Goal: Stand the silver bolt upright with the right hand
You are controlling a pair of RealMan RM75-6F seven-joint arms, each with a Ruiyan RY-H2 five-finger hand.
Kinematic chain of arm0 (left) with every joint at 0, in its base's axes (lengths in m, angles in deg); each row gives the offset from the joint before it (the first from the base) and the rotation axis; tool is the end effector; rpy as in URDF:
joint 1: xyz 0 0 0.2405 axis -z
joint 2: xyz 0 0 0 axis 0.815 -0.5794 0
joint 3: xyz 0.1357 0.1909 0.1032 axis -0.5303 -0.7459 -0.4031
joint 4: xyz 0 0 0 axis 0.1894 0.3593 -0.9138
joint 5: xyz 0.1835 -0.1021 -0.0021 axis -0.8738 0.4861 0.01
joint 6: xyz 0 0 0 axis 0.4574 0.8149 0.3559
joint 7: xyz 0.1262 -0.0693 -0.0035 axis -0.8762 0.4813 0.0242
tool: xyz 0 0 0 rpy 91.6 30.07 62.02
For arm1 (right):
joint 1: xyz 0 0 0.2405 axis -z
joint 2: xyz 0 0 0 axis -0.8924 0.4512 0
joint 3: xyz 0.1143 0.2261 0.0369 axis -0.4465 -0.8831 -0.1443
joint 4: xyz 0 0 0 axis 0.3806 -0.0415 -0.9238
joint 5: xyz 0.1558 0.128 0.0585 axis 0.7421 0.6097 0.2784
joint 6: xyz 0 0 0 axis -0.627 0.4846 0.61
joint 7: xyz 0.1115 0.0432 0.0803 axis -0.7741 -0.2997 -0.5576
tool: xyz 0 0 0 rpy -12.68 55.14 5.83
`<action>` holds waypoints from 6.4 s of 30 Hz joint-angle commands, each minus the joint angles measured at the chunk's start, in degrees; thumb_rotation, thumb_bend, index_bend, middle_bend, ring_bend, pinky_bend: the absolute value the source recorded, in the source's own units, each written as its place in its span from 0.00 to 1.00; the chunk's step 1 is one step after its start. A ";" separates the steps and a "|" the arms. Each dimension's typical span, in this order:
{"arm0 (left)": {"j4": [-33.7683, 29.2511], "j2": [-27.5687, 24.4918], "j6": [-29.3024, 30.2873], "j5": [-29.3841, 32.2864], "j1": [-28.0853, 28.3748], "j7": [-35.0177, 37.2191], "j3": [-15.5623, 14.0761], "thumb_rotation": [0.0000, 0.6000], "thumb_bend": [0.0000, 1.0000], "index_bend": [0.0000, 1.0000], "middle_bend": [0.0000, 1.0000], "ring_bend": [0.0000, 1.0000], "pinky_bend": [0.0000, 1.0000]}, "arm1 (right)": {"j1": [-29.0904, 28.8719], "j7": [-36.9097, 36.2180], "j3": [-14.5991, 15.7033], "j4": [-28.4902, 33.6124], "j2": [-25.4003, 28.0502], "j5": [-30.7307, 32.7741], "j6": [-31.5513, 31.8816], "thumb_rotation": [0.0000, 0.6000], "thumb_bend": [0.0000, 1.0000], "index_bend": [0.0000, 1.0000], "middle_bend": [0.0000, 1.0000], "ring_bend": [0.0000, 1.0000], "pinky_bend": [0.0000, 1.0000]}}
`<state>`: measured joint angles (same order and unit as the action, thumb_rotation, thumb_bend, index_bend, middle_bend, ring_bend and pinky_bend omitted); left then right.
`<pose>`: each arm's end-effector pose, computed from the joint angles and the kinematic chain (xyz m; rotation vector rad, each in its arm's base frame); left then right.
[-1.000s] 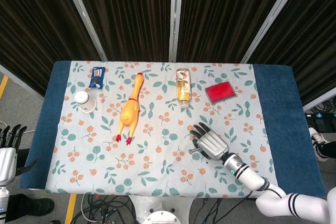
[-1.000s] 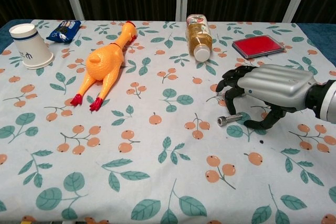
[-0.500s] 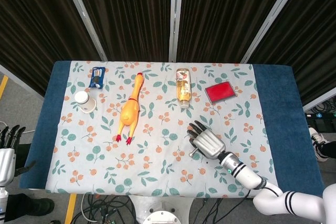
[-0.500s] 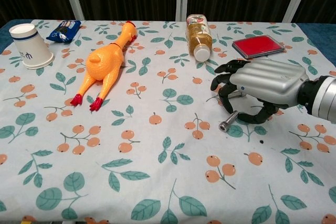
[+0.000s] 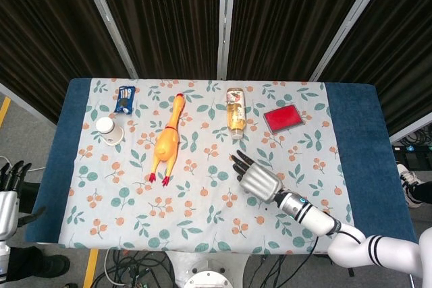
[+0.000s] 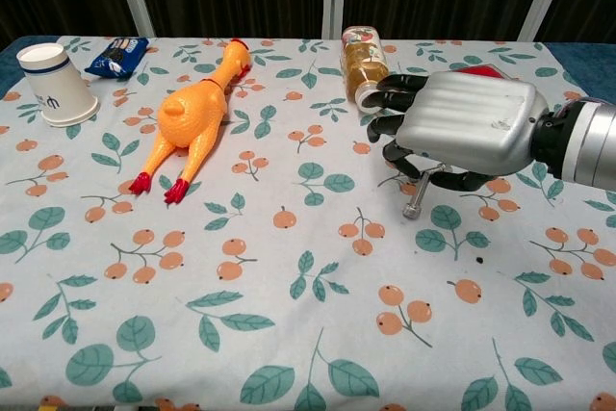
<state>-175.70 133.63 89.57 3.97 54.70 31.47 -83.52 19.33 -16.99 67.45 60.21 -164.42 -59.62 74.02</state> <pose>-0.3252 0.1557 0.1589 -1.2669 -0.8318 -0.7975 -0.1429 -0.3007 -0.0213 2.3303 0.0630 0.6677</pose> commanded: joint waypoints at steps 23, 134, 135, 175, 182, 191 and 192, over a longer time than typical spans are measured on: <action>0.09 0.12 0.10 -0.03 -0.39 0.22 -0.05 1.00 0.00 0.11 0.09 0.00 0.00 | -1.23 13.04 0.79 -2.36 -3.42 -7.39 3.43 1.00 0.36 0.64 0.22 0.00 0.00; -0.70 -0.34 -0.39 -0.53 -0.52 0.63 -0.31 1.00 0.00 0.11 0.09 0.00 0.00 | -1.40 -18.34 -3.09 -1.59 -3.69 22.52 -0.49 1.00 0.38 0.58 0.24 0.00 0.00; -0.71 -0.36 -0.46 -0.54 -0.51 0.64 -0.34 1.00 0.00 0.11 0.09 0.00 0.00 | -0.84 -20.15 -3.31 -0.43 -2.87 22.08 0.20 1.00 0.38 0.58 0.24 0.00 0.00; -1.40 -0.48 -0.73 -0.73 -0.34 -0.26 -0.54 1.00 0.00 0.11 0.09 0.00 0.00 | 1.62 -56.37 -6.29 -6.99 -2.17 20.11 -6.76 1.00 0.39 0.50 0.24 0.00 0.00; -1.20 -0.37 -0.64 -0.85 -0.40 -0.05 -0.61 1.00 0.00 0.11 0.09 0.00 0.00 | 2.31 -55.80 -6.14 -6.78 -1.48 20.32 -6.13 1.00 0.39 0.47 0.23 0.00 0.00; -1.25 -0.36 -0.44 -1.16 -0.34 -0.31 -0.59 1.00 0.00 0.11 0.09 0.00 0.00 | 3.20 -55.17 -5.89 -6.15 -0.62 19.83 -4.90 1.00 0.40 0.39 0.22 0.00 0.00; -1.28 -0.38 -0.39 -1.20 -0.34 -0.35 -0.58 1.00 0.00 0.11 0.09 0.00 0.00 | 3.27 -55.17 -5.87 -6.04 -0.55 19.70 -4.75 1.00 0.40 0.38 0.22 0.00 0.00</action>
<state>-176.98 133.26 89.18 2.78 54.36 31.11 -84.11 22.56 -72.17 61.58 54.13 -165.01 -39.88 69.23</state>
